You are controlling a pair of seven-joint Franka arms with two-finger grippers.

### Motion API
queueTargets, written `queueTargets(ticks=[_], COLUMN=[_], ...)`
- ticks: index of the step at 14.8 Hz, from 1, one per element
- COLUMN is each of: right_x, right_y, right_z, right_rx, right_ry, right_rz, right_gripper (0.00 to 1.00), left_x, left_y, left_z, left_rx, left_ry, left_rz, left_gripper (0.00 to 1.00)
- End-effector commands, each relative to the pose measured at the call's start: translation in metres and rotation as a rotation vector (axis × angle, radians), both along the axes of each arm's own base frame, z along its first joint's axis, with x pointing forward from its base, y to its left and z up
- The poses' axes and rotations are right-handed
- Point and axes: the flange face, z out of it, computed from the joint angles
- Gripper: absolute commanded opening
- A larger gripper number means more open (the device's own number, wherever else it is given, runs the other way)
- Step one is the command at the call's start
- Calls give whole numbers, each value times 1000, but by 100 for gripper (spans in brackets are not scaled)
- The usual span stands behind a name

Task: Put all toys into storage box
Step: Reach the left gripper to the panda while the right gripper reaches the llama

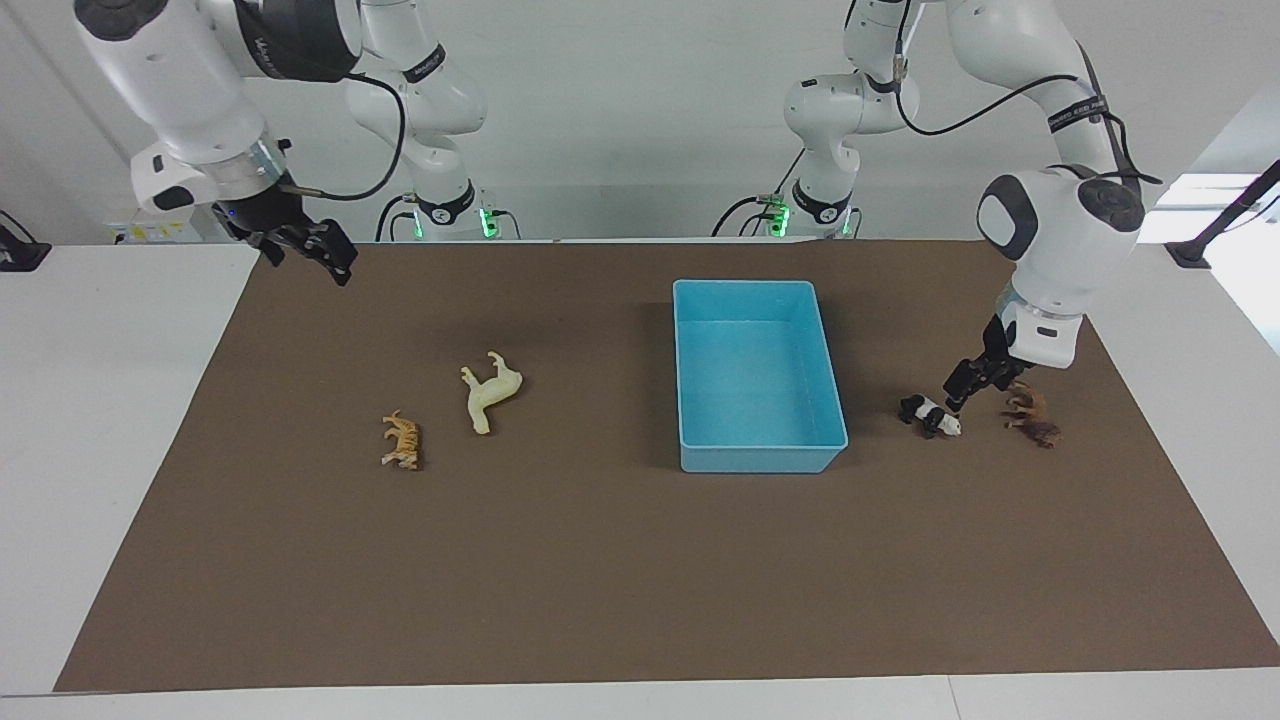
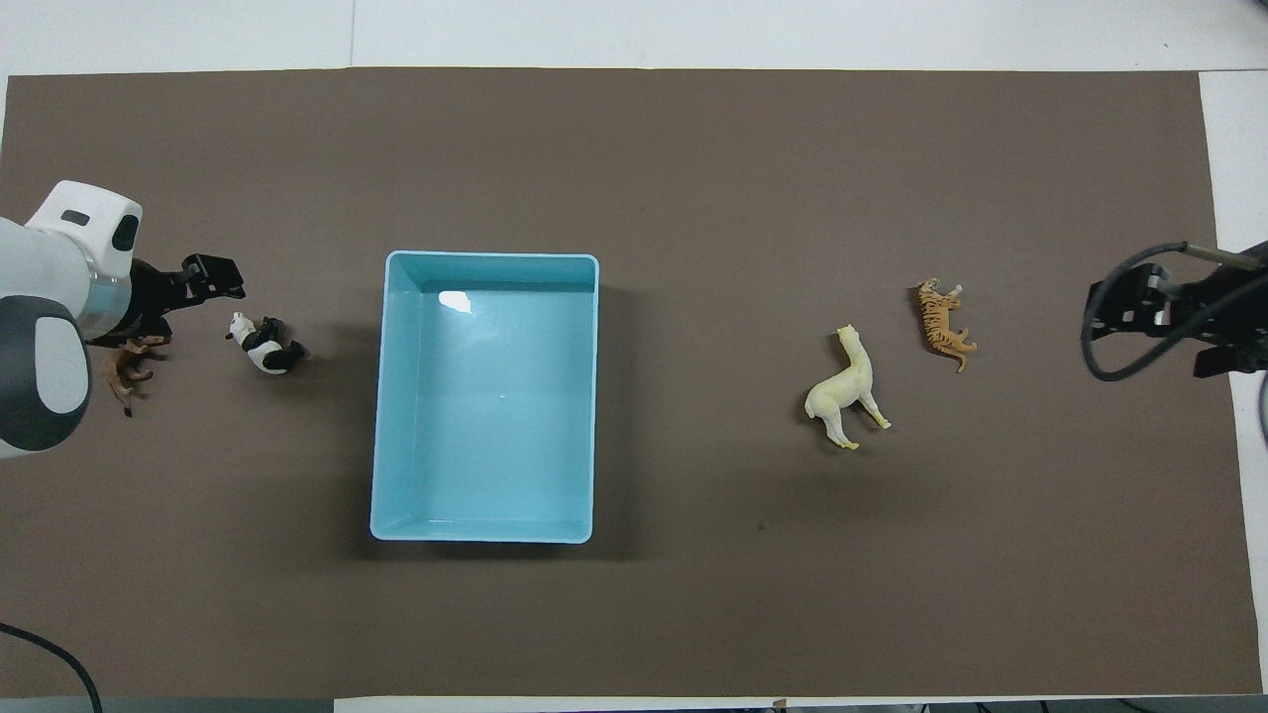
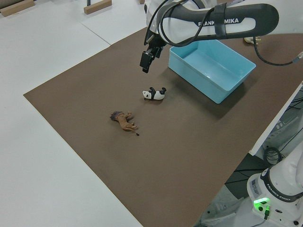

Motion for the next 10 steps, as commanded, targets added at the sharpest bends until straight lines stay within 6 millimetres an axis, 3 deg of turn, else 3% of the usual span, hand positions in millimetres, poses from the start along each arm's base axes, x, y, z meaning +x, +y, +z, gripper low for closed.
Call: queueTargets(ticks=[1, 3, 6, 7, 10], right_x=[-10, -10, -4, -2, -9], right_y=[41, 71, 118, 127, 130], right_z=[-28, -59, -117, -136, -179], right_rx=[-11, -17, -14, -7, 9], right_ry=[-20, -35, -62, -80, -124], right_rz=[-89, -134, -184, -192, -247], right_gripper=[100, 100, 100, 100, 100], left_x=[-14, -12, -8, -5, -1], left_y=[25, 37, 27, 25, 15], left_z=[-22, -30, -51, -59, -73], left_rx=[-35, -65, -98, -105, -103], left_ry=[-38, -47, -38, -47, -36], left_rz=[304, 520, 761, 793, 798], left_gripper=[100, 100, 100, 100, 100])
